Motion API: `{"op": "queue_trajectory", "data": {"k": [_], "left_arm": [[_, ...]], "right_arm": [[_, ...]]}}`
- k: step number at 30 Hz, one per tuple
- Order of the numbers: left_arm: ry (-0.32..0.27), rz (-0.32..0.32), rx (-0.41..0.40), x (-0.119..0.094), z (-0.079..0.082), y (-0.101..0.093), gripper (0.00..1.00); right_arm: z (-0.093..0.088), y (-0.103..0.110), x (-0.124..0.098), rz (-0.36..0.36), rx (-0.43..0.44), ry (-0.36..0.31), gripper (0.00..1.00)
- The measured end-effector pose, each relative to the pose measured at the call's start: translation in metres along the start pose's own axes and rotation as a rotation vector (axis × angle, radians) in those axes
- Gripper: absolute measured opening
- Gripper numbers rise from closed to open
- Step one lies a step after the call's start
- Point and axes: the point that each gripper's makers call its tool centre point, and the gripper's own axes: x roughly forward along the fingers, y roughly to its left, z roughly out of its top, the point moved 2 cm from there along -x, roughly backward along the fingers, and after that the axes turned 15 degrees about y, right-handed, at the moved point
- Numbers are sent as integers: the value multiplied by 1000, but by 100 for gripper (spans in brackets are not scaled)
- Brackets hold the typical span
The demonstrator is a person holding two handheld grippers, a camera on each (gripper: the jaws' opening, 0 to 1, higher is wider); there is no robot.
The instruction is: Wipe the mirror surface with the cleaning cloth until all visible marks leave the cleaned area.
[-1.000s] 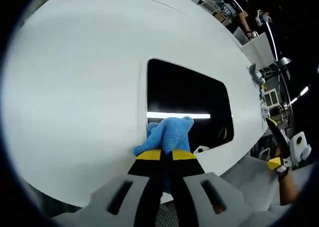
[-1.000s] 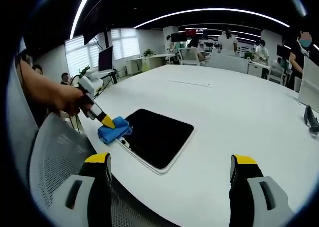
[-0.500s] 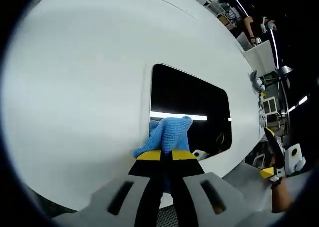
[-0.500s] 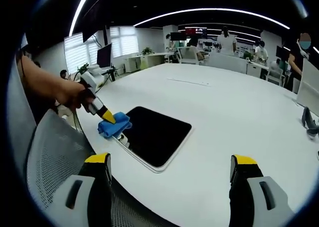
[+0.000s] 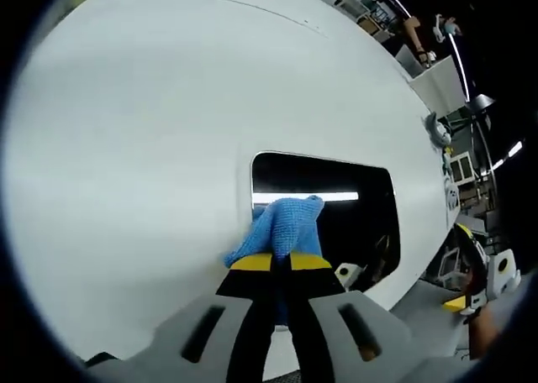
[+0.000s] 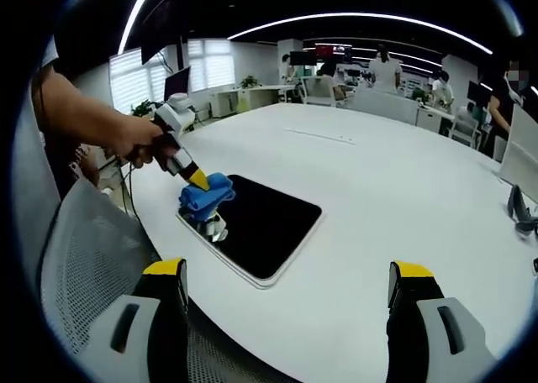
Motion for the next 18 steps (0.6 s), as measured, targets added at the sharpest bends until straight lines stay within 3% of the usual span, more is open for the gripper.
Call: {"op": "queue_trajectory", "data": {"k": [18], "left_arm": [[-26,32,65,5,52,2,1]], "right_arm": [[-1,-1,1,-11,5,10,99]]}}
